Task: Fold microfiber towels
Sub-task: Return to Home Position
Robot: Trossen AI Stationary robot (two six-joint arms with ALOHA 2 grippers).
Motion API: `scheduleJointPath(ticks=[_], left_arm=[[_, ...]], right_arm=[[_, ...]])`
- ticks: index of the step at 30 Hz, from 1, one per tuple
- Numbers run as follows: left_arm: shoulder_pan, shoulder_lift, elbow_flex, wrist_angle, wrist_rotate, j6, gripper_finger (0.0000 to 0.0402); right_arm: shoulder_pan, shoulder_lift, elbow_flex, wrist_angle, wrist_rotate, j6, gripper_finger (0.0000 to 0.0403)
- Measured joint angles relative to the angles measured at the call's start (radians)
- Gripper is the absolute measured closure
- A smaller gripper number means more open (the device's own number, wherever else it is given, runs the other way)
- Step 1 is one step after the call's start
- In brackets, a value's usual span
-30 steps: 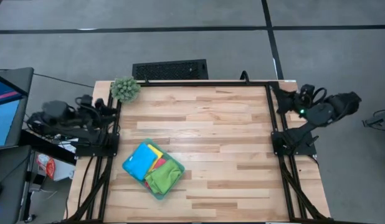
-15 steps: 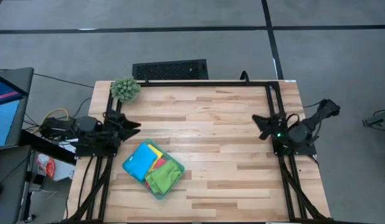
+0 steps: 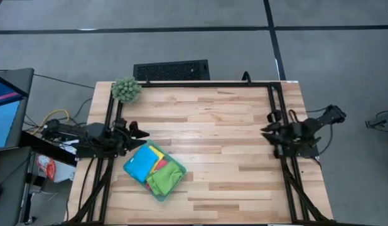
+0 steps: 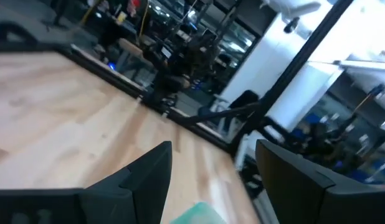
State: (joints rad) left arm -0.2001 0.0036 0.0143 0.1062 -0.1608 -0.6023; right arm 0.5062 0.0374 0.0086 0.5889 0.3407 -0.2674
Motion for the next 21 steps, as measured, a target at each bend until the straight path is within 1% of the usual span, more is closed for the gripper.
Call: scheduleJointPath(ticks=[1,2,3,4,5,7,8,9,11,16,21], left_arm=[[0.000,0.000,0.000,0.000,-0.005,0.027,0.0178],[0.000,0.000,-0.001,0.002,-0.019,0.046,0.0178],[0.000,0.000,-0.003,0.005,-0.032,0.055,0.0178],[0.000,0.000,-0.003,0.002,-0.044,0.057,0.0178],[0.000,0.001,-0.003,-0.009,-0.057,0.058,0.0178],[0.000,0.001,-0.003,-0.033,-0.072,0.073,0.0178],[0.000,0.001,-0.004,-0.036,-0.076,0.088,0.0178],[0.000,0.000,-0.004,-0.036,-0.080,0.102,0.0178],[0.000,0.001,-0.004,-0.036,-0.085,0.130,0.0178],[0.000,0.001,-0.005,-0.036,-0.089,0.217,0.0178],[0.000,0.001,-0.005,-0.036,-0.090,0.348,0.0178]], right_arm=[[-0.010,-0.007,0.000,-0.069,0.066,-0.001,0.0307],[-0.021,-0.007,0.000,-0.143,0.135,0.043,0.0307],[-0.033,-0.003,0.000,-0.226,0.192,0.117,0.0307],[-0.048,-0.001,-0.001,-0.312,0.219,0.201,0.0307],[-0.062,-0.004,-0.001,-0.376,0.219,0.273,0.0307],[-0.080,-0.009,-0.002,-0.466,0.155,0.385,0.0307],[-0.087,-0.006,-0.002,-0.517,0.113,0.425,0.0307],[-0.093,0.003,-0.002,-0.519,0.084,0.434,0.0307],[-0.100,0.017,-0.002,-0.521,0.050,0.411,0.0307],[-0.125,0.041,-0.002,-0.521,0.061,0.346,0.0307],[-0.143,0.047,-0.002,-0.522,0.054,0.314,0.0307]])
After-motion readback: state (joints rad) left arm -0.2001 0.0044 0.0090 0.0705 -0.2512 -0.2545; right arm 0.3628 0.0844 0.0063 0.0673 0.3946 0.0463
